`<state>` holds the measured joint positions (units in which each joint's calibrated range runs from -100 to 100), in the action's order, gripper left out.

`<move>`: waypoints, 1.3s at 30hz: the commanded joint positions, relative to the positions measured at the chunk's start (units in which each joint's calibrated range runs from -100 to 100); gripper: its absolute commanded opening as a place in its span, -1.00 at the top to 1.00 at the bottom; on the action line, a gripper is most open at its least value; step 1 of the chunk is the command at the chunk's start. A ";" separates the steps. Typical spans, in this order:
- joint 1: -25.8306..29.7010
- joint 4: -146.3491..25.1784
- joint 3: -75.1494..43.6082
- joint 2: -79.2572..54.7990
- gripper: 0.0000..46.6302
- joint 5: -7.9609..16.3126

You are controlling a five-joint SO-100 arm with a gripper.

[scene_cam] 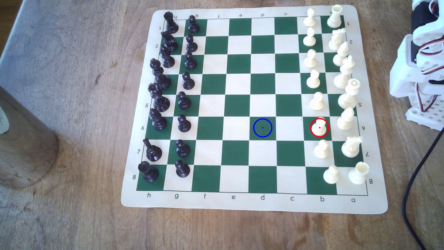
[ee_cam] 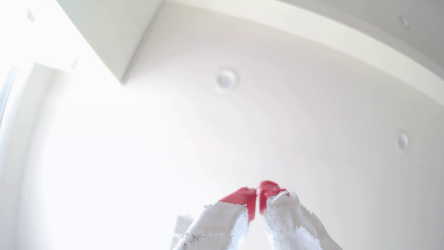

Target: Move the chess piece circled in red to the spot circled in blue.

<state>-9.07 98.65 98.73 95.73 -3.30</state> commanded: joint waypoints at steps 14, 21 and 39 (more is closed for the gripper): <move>10.52 -68.83 -14.24 0.03 1.00 0.10; 8.80 -104.05 -28.74 0.03 1.00 0.44; 17.17 -175.55 -44.97 -9.31 0.91 6.84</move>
<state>5.90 -70.68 56.53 91.62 0.27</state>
